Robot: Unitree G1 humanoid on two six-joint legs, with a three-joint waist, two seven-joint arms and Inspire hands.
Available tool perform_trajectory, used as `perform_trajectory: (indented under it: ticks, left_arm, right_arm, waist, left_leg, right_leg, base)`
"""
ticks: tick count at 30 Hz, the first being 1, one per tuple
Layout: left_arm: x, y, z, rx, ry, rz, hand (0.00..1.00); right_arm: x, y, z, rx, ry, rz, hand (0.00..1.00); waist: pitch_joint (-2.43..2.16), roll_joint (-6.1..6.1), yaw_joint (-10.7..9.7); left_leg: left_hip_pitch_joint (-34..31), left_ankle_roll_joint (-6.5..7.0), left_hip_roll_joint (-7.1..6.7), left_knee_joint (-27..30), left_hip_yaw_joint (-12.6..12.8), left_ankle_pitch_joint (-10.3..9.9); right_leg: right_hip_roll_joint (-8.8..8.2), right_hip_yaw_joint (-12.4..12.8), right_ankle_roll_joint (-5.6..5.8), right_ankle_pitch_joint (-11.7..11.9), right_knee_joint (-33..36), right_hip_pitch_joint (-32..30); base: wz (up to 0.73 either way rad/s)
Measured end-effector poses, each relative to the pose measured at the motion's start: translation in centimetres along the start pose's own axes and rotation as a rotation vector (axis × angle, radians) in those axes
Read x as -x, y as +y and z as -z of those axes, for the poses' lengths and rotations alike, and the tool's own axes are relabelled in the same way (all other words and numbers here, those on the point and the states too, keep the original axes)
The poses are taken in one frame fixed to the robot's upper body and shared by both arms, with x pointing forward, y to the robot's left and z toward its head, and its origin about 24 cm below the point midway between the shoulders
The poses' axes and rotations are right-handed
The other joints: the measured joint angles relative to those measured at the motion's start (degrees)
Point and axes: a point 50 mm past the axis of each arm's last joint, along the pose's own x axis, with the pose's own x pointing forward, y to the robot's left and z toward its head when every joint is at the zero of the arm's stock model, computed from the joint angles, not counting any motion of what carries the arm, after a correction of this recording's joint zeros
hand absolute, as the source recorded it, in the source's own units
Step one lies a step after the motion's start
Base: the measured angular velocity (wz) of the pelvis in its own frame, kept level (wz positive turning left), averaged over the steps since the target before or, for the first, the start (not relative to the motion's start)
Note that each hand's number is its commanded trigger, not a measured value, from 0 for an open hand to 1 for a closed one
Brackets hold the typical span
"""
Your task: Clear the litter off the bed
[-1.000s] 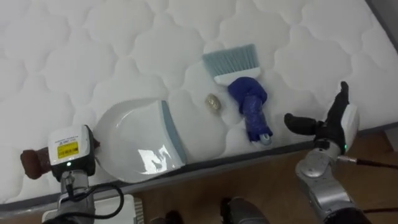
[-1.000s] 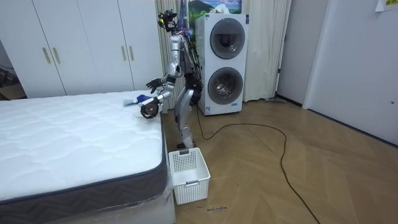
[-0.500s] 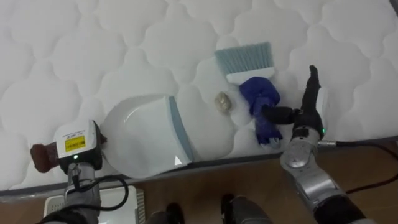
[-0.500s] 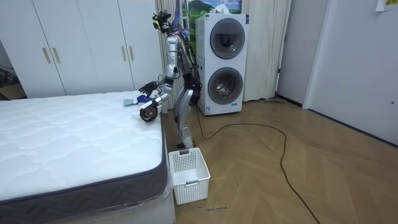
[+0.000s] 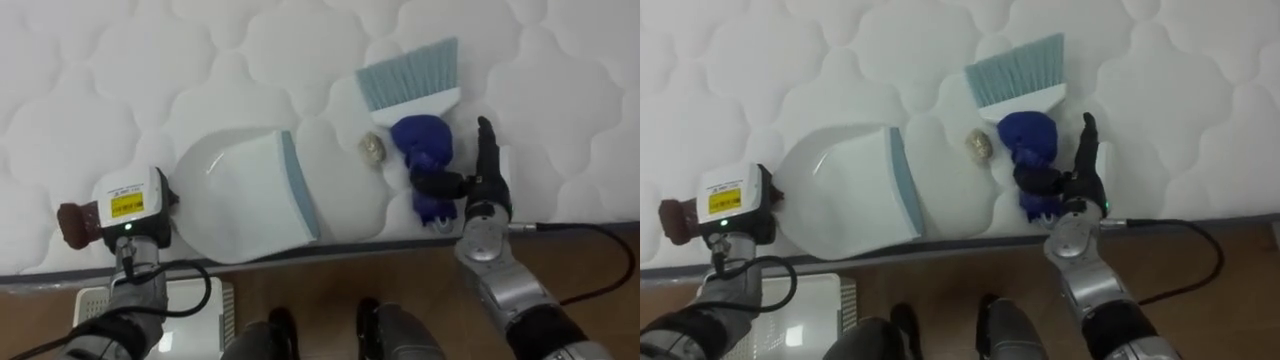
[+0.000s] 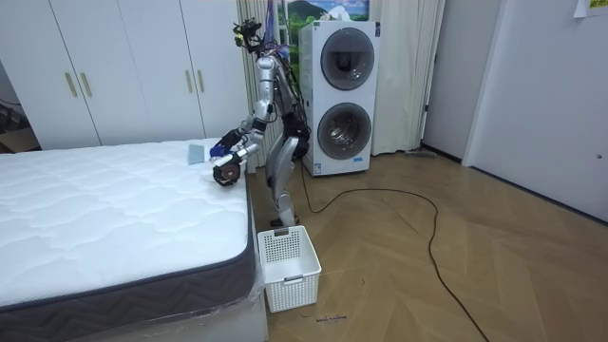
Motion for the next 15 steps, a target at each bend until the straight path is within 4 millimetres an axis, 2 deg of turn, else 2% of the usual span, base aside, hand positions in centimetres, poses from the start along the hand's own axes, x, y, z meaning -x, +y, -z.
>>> perform_trajectory:
  ticks: [15]
  left_arm:
    - [-0.3, 0.2, -0.1, -0.006, -0.008, 0.007, 1.0]
  right_arm:
    - [-1.4, -0.2, 0.1, -0.051, 0.064, -0.049, 0.0]
  waist:
    - [0.1, 0.3, 0.1]
  left_leg:
    - [0.0, -0.01, 0.1, 0.3, -0.2, 0.0]
  right_leg:
    - [-0.64, -1.3, -0.33, 0.0, 0.8, 0.0]
  base:
    - [0.0]
